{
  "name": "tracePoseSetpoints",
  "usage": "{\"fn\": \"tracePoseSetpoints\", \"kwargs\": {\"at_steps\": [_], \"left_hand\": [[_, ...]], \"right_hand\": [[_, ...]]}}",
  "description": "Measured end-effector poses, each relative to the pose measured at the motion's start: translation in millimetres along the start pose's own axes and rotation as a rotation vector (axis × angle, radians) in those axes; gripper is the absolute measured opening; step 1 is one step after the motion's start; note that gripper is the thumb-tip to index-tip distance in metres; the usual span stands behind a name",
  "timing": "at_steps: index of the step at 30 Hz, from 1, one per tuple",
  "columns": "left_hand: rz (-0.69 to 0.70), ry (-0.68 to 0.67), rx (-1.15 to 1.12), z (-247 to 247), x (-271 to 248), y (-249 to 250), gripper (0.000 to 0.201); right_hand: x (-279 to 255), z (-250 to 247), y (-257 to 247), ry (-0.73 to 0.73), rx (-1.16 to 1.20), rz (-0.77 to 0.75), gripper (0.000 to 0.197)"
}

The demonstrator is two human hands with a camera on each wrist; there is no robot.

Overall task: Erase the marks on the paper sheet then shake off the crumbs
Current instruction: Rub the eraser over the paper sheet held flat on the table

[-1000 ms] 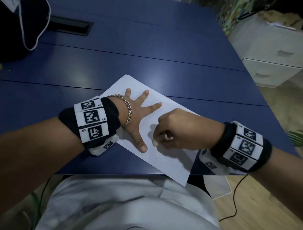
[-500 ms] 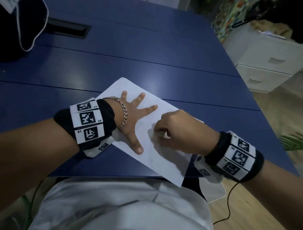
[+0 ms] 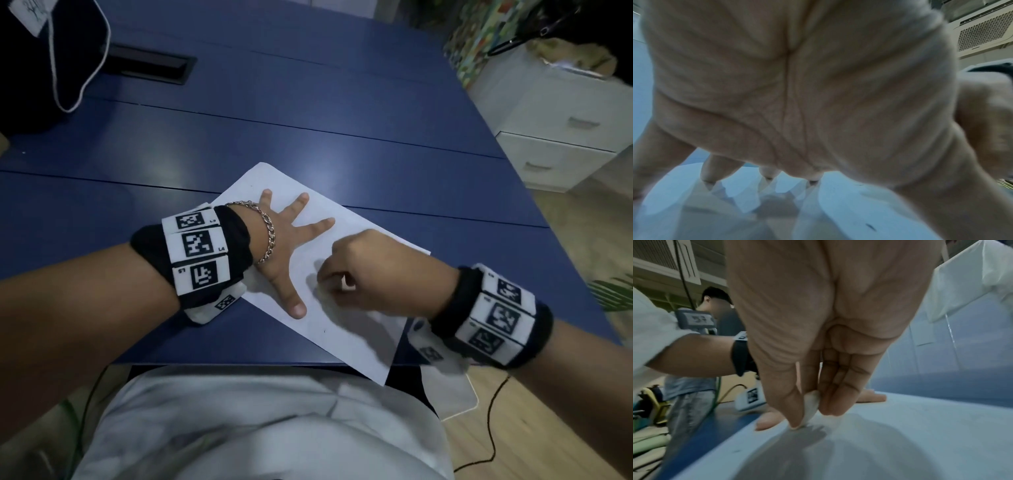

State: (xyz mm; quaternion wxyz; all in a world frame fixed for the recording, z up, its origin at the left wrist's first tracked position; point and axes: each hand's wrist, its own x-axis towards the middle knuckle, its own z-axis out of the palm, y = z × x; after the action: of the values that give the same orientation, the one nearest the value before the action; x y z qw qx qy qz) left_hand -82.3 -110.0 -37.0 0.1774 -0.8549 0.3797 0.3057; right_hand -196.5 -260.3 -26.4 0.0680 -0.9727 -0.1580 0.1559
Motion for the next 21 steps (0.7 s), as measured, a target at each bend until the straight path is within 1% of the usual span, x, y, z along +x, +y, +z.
{"fn": "tracePoseSetpoints", "kwargs": {"at_steps": [2,4,6,8,10,12,14,16,17,19,21], "left_hand": [[0.002,-0.007,-0.013,0.7,2.3,-2.1,0.158],[0.001,-0.014,-0.032,2.7,5.1,-5.1,0.159],[0.005,-0.011,-0.031,4.1,6.6,-7.0,0.160],[0.012,-0.002,-0.020,4.9,6.9,-6.0,0.159],[0.028,0.020,-0.028,7.5,7.4,-7.9,0.161],[0.070,0.062,-0.062,12.0,7.3,-14.0,0.164],[0.141,0.138,-0.060,17.4,4.6,-21.3,0.163],[0.172,0.217,-0.046,19.8,-2.6,-30.8,0.154],[0.168,0.241,-0.067,19.8,-8.3,-36.0,0.148],[0.139,0.251,-0.113,18.7,-23.1,-46.7,0.136],[0.086,0.221,-0.124,20.0,-36.1,-54.4,0.123]], "right_hand": [[10.7,-6.1,11.8,0.082,0.016,0.080,0.007],[13.5,-3.9,13.0,0.148,0.036,0.104,0.004],[9.6,2.9,1.2,0.125,0.031,0.050,0.008],[1.3,6.5,-8.0,0.046,0.045,-0.036,0.014],[-5.8,2.8,-1.7,0.020,0.062,-0.062,0.014],[-16.3,-6.2,13.3,0.124,0.119,0.005,0.011],[-34.5,-15.1,30.0,0.290,0.202,0.135,0.013],[-56.7,-19.7,43.8,0.425,0.299,0.268,0.015],[-67.8,-19.3,49.8,0.468,0.336,0.324,0.017],[-87.4,-13.6,58.4,0.492,0.384,0.403,0.018],[-101.3,-5.0,61.7,0.479,0.386,0.433,0.016]]}}
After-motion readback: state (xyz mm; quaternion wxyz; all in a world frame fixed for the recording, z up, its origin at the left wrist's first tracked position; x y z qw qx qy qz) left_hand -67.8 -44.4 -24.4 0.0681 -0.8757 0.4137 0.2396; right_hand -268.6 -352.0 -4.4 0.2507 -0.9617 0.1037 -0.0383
